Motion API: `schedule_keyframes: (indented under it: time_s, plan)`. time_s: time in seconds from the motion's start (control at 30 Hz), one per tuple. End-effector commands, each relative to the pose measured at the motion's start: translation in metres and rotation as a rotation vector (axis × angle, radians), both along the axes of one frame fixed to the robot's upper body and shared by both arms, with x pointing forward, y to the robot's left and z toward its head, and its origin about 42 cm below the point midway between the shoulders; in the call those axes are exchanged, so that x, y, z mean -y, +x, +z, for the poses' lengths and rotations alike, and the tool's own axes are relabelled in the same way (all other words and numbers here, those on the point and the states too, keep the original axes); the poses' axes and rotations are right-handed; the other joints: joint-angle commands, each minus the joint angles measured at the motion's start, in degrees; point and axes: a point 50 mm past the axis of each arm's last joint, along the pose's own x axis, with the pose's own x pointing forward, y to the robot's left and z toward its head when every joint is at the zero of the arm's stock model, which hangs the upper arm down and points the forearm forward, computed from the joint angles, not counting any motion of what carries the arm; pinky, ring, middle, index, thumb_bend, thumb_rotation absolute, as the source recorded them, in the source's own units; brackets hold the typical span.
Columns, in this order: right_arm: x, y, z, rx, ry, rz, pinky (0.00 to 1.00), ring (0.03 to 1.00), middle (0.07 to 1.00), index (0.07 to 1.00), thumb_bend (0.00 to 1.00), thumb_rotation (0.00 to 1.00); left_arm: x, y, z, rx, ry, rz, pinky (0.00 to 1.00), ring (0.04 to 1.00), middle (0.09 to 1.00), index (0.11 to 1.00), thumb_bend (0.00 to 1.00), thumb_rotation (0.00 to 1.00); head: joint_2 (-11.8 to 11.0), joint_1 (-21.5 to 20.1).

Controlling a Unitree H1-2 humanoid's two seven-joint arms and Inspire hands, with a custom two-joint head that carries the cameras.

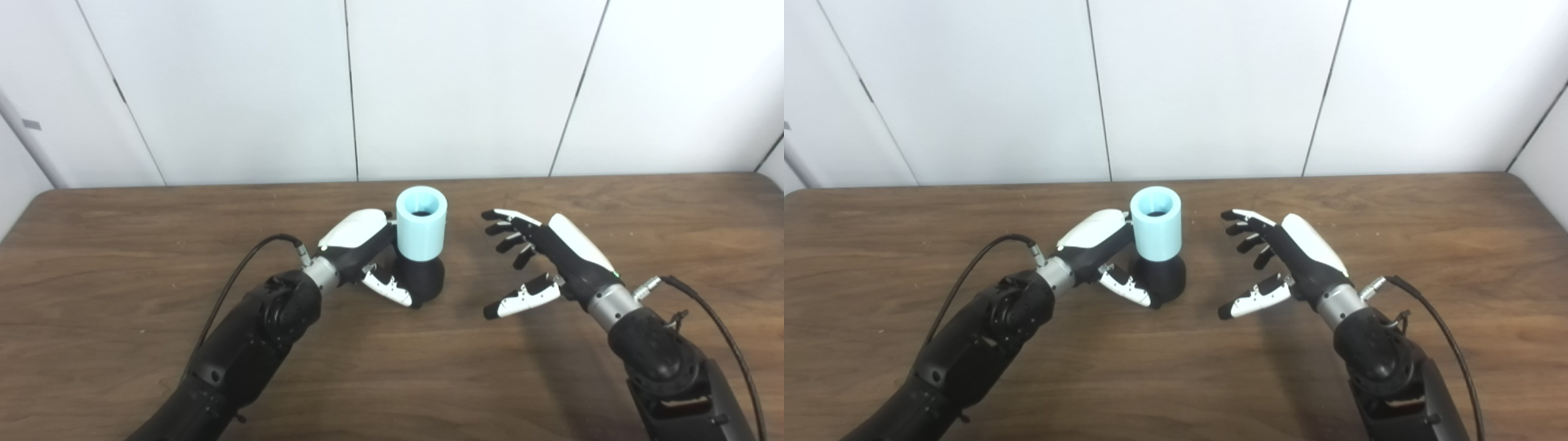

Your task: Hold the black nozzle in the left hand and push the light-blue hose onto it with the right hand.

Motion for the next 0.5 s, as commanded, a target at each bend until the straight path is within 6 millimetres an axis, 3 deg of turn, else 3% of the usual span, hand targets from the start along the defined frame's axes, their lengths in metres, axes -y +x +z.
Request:
schedule_keyframes:
  time_s: [0.0,0.17,0.2,0.33,0.47]
  plan:
    - [0.004,0.004,0.019,0.089,0.009,-0.001,0.53,0.706,0.802,0.863,0.75,0.01,-0.016,-0.003,-0.023,-0.119,0.102,0.069,1.00,0.943,0.915,0.899,0.99,0.38,0.1,0.1]
    - [0.006,0.004,0.018,0.090,0.036,-0.025,0.53,0.706,0.802,0.859,0.75,0.01,-0.025,-0.006,-0.018,-0.131,0.044,0.126,1.00,0.984,0.942,0.940,1.00,0.43,0.0,0.0]
    - [0.006,0.003,0.018,0.092,0.042,-0.029,0.53,0.706,0.804,0.861,0.75,0.02,-0.027,-0.007,-0.018,-0.131,0.030,0.138,1.00,0.989,0.946,0.949,0.94,0.43,0.0,0.0]
    - [0.003,0.002,0.016,0.098,0.065,-0.044,0.53,0.701,0.802,0.857,0.75,0.02,-0.036,-0.012,-0.020,-0.123,-0.021,0.203,1.00,0.956,0.915,0.916,0.83,0.34,0.0,0.1]
    - [0.002,0.001,0.016,0.103,0.075,-0.051,0.52,0.700,0.802,0.856,0.75,0.02,-0.043,-0.016,-0.018,-0.118,-0.052,0.241,1.00,0.943,0.908,0.902,0.79,0.29,-0.1,0.2]
